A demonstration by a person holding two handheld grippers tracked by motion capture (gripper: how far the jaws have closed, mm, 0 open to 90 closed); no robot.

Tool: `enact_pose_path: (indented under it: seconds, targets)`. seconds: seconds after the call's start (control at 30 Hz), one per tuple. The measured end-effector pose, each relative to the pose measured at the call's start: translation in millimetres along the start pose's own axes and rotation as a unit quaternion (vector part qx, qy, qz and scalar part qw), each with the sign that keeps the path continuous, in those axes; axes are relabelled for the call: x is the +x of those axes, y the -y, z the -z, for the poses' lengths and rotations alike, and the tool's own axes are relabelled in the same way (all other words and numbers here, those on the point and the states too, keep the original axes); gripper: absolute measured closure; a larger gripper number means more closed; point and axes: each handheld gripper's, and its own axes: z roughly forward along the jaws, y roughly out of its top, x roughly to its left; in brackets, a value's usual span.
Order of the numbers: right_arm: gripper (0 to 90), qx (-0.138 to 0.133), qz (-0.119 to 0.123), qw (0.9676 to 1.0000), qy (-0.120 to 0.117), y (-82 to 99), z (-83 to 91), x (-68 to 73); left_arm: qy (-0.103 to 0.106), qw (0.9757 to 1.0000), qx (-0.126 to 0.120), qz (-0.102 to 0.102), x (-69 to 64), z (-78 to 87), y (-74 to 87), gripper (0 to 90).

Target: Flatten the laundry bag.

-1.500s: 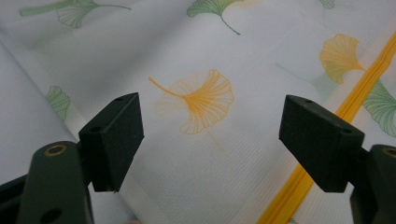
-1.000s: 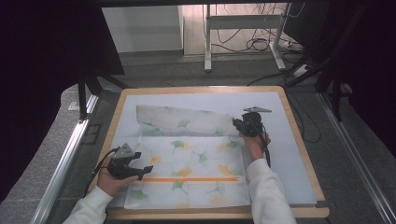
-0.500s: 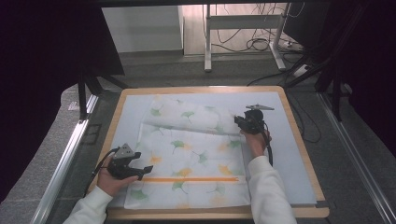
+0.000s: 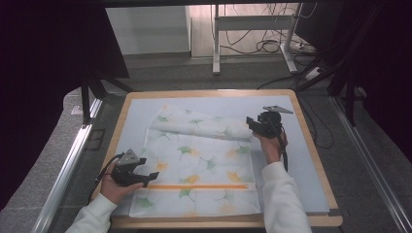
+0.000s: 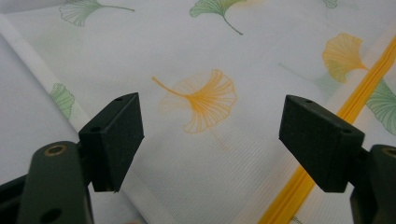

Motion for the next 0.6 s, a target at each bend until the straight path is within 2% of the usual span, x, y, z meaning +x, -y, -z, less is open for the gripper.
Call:
enact_pose_path:
  seconds: [0.13,0.17,0.2,0.3,0.33,0.37,0.4,0.43,0.47,0.5,0.53,0.57,0.6]
  targets:
    - [53.4,0.005,0.007,0.9999,-0.014,-0.7,4.3,5.2,0.000,1.0000,-0.001,0.001,-0.2,0.2,0.1,21.7]
    - [58.2,0.011,0.010,0.9995,-0.028,-0.3,4.9,7.9,-0.001,1.0000,-0.001,0.001,-0.1,0.4,0.0,21.7]
    - [70.7,0.025,0.030,0.9979,-0.051,1.5,5.6,16.1,0.000,1.0000,-0.001,0.001,-0.1,0.2,0.0,21.7]
    - [84.7,0.044,0.054,0.9938,-0.087,3.7,4.6,29.3,0.000,1.0000,0.000,0.000,-0.2,0.1,0.0,21.7]
    - [84.7,0.044,0.054,0.9938,-0.087,3.7,4.6,29.3,0.000,1.0000,0.000,0.000,-0.2,0.1,0.0,21.7]
    - [89.1,0.055,0.067,0.9907,-0.104,4.9,2.2,37.8,0.000,1.0000,-0.001,0.001,-0.3,0.4,0.0,21.7]
    - [89.1,0.055,0.067,0.9907,-0.104,4.9,2.2,37.8,0.000,1.0000,-0.001,0.001,-0.3,0.4,0.0,21.7]
    - [89.2,0.066,0.080,0.9879,-0.115,6.9,-1.7,45.3,0.000,1.0000,-0.001,0.001,-0.2,0.4,0.1,21.7]
    - [89.2,0.066,0.080,0.9879,-0.115,6.9,-1.7,45.3,0.000,1.0000,-0.001,0.001,-0.2,0.4,0.1,21.7]
    - [89.2,0.081,0.094,0.9848,-0.122,10.7,-8.0,54.1,0.000,1.0000,0.000,0.000,-0.1,0.1,0.0,21.7]
    - [89.2,0.081,0.094,0.9848,-0.122,10.7,-8.0,54.1,0.000,1.0000,0.000,0.000,-0.1,0.1,0.0,21.7]
    - [89.2,0.095,0.105,0.9820,-0.125,14.9,-14.4,60.2,0.000,1.0000,0.000,0.000,-0.1,0.0,0.0,21.7]
    - [89.2,0.105,0.107,0.9806,-0.127,16.9,-17.2,62.7,0.000,1.0000,0.000,0.000,-0.1,0.0,0.0,21.7]
